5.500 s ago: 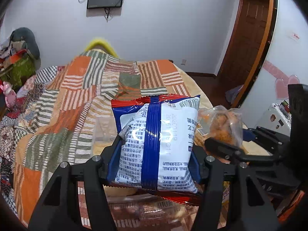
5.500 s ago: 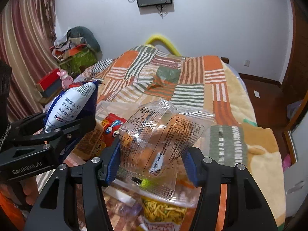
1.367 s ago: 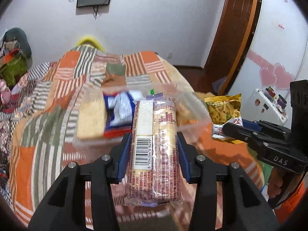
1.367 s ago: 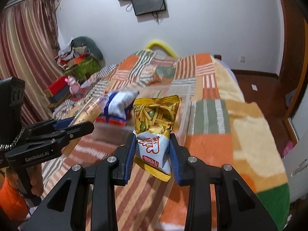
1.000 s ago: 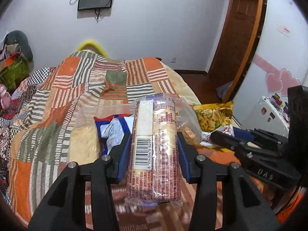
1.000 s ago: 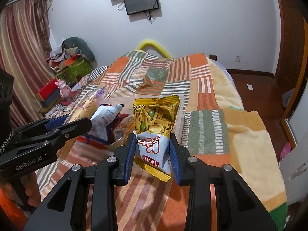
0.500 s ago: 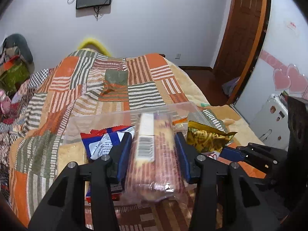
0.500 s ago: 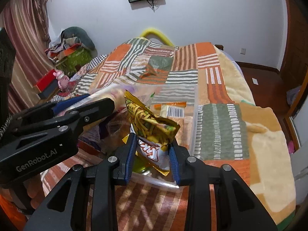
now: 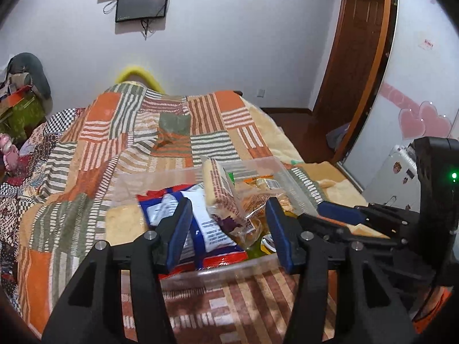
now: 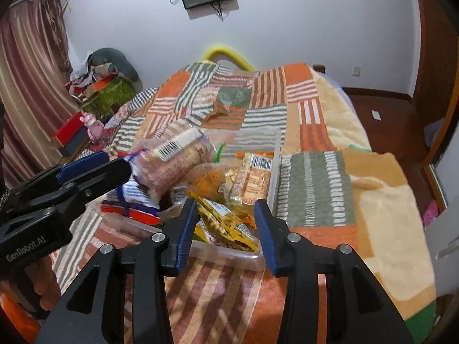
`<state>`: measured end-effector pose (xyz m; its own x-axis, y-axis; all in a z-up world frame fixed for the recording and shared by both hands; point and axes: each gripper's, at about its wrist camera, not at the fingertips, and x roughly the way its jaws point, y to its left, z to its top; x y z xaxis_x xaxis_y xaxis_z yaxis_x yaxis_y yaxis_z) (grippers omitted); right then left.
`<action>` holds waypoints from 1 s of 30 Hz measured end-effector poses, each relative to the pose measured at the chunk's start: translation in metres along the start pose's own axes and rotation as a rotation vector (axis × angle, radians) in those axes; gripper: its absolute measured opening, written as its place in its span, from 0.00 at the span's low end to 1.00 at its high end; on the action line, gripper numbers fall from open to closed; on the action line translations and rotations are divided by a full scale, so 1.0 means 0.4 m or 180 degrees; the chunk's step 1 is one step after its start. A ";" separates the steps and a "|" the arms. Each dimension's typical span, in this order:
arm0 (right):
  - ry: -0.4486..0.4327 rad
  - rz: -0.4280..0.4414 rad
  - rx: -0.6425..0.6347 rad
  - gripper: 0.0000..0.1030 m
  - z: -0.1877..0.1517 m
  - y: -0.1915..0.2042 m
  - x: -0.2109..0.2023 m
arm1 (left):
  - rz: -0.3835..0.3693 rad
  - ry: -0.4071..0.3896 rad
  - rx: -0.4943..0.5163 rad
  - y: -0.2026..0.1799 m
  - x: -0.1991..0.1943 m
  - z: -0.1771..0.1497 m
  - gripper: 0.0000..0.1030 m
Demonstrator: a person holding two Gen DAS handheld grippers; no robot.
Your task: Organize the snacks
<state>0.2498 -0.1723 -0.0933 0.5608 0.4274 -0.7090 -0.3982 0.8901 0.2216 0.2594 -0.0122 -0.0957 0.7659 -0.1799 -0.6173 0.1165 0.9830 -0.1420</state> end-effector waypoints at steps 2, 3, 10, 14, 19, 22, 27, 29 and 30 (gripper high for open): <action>-0.0091 0.0004 -0.0028 0.37 0.009 0.007 -0.035 | -0.0003 -0.0069 -0.0031 0.008 -0.037 0.002 0.51; -0.0139 0.0005 -0.0044 0.37 0.012 0.013 -0.053 | 0.0000 -0.0115 -0.0042 0.012 -0.059 0.004 0.51; -0.0602 0.0026 -0.0224 0.37 0.032 0.082 -0.212 | 0.0046 -0.0505 -0.0088 0.015 -0.241 0.019 0.51; -0.0891 0.0068 -0.0312 0.37 0.027 0.127 -0.311 | 0.0120 -0.0806 -0.0021 -0.005 -0.361 0.021 0.51; -0.1166 0.0116 -0.0357 0.37 0.005 0.162 -0.407 | 0.0193 -0.1074 0.0099 -0.037 -0.483 0.003 0.60; -0.1258 0.0126 -0.0363 0.44 -0.010 0.173 -0.441 | 0.0254 -0.1215 0.0126 -0.053 -0.539 -0.018 0.69; -0.1361 0.0042 -0.0376 0.64 -0.030 0.186 -0.454 | 0.0384 -0.1355 0.0122 -0.065 -0.586 -0.046 0.93; -0.1368 0.0013 -0.0386 0.70 -0.033 0.192 -0.451 | 0.0400 -0.1373 0.0120 -0.063 -0.597 -0.056 0.96; -0.1384 -0.0009 -0.0393 0.75 -0.036 0.196 -0.452 | 0.0392 -0.1372 0.0113 -0.061 -0.600 -0.060 0.96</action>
<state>0.1067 -0.1819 0.0427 0.8044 0.4751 -0.3566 -0.4650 0.8772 0.1197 0.0577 0.0060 0.0373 0.9680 -0.0371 -0.2482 0.0238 0.9981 -0.0563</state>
